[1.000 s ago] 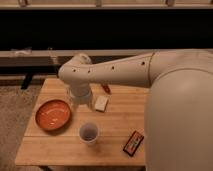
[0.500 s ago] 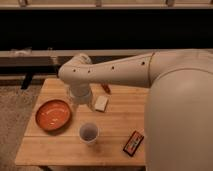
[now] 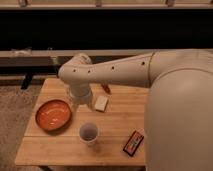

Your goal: Place the eraser on the white sponge

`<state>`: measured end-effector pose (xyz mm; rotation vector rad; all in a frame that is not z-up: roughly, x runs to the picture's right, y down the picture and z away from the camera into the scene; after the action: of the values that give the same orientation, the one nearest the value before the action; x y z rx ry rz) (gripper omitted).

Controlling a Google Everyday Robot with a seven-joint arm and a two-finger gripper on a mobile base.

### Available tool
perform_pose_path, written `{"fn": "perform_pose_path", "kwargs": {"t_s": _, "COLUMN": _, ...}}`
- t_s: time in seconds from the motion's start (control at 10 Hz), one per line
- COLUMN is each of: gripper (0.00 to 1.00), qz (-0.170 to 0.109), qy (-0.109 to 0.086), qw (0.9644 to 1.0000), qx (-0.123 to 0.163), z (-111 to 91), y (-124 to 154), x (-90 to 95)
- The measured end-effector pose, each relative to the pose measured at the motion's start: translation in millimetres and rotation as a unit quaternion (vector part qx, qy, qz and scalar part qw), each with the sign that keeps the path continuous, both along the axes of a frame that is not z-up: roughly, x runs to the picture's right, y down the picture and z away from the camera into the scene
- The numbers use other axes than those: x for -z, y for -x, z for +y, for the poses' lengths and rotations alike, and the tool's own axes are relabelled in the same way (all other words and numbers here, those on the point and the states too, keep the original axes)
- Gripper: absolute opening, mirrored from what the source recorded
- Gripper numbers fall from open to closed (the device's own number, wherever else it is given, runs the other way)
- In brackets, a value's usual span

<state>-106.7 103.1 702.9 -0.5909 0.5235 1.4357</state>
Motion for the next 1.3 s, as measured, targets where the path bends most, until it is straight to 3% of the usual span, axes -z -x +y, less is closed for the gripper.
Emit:
{"fn": "perform_pose_path", "kwargs": {"t_s": 0.9, "gripper": 0.65, "qz": 0.000, "qy": 0.000, "qw": 1.0000, "qx": 0.000, "z": 0.1, "y": 0.0, "x": -0.5}}
{"fn": "perform_pose_path", "kwargs": {"t_s": 1.0, "gripper": 0.65, "qz": 0.005, "qy": 0.000, "qw": 1.0000, "qx": -0.002, "z": 0.1, "y": -1.2, "x": -1.7}}
{"fn": "perform_pose_path", "kwargs": {"t_s": 1.3, "gripper": 0.65, "qz": 0.050, "qy": -0.003, "qw": 0.9983, "qx": -0.031, "z": -7.5, "y": -33.5, "x": -30.8}}
